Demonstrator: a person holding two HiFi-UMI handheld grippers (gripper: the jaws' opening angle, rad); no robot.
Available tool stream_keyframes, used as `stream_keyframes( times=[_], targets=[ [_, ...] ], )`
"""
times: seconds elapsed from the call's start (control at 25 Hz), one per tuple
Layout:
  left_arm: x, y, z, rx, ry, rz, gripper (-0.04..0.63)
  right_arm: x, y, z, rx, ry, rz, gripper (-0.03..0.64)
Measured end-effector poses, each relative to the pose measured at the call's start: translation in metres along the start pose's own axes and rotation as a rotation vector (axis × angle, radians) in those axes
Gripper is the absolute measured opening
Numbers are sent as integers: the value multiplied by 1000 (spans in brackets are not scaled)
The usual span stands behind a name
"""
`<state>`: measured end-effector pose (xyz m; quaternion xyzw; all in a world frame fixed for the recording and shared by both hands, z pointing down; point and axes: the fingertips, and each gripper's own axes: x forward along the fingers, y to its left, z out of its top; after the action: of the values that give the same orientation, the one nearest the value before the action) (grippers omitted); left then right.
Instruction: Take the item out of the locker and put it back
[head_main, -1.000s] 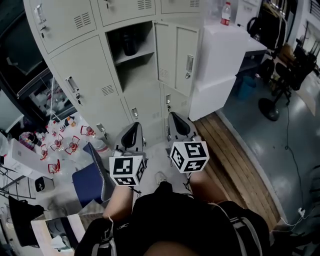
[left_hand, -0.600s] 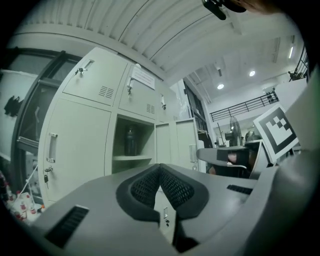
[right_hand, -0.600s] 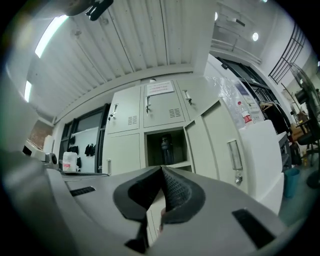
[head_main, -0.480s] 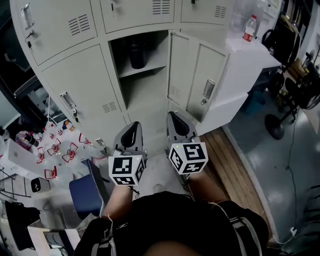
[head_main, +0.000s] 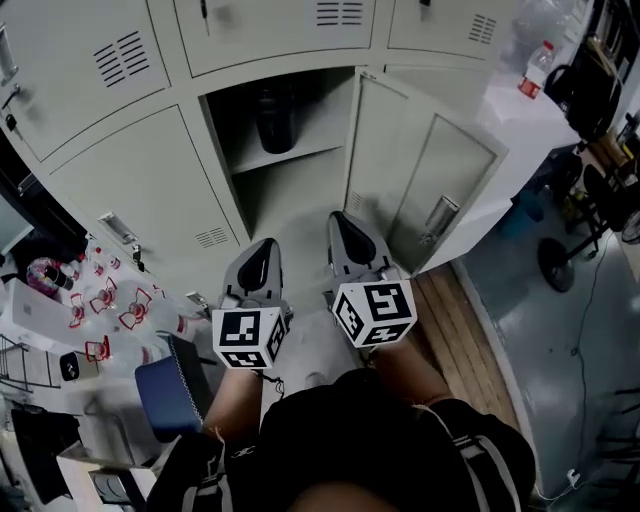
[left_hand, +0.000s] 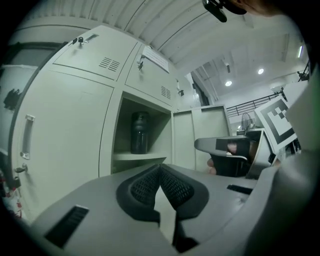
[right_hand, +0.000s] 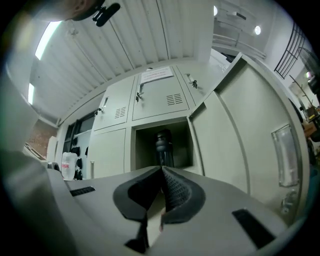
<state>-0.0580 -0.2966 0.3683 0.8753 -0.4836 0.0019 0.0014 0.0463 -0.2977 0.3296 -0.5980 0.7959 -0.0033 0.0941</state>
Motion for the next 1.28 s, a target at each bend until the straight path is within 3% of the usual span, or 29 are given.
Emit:
stream_keyframes(
  times=[0.64, 0.68, 0.72, 0.76, 1.04, 1.28],
  targets=[
    [28, 32, 20, 3, -23, 230, 12, 67, -11, 22, 3, -14, 199, 17],
    [30, 33, 19, 0, -23, 236, 12, 71, -10, 22, -1, -13, 221, 78],
    [32, 34, 18, -1, -23, 242, 12, 75, -9, 22, -3, -12, 242, 222],
    [33, 35, 18, -2, -23, 249, 12, 80, -8, 22, -5, -11, 254, 256],
    [29, 48, 21, 10, -27, 312, 12, 123, 1, 23, -32, 22, 284, 380],
    [21, 63, 23, 15, -32, 361, 12, 171, 7, 28, -81, 32, 265, 408]
  ],
)
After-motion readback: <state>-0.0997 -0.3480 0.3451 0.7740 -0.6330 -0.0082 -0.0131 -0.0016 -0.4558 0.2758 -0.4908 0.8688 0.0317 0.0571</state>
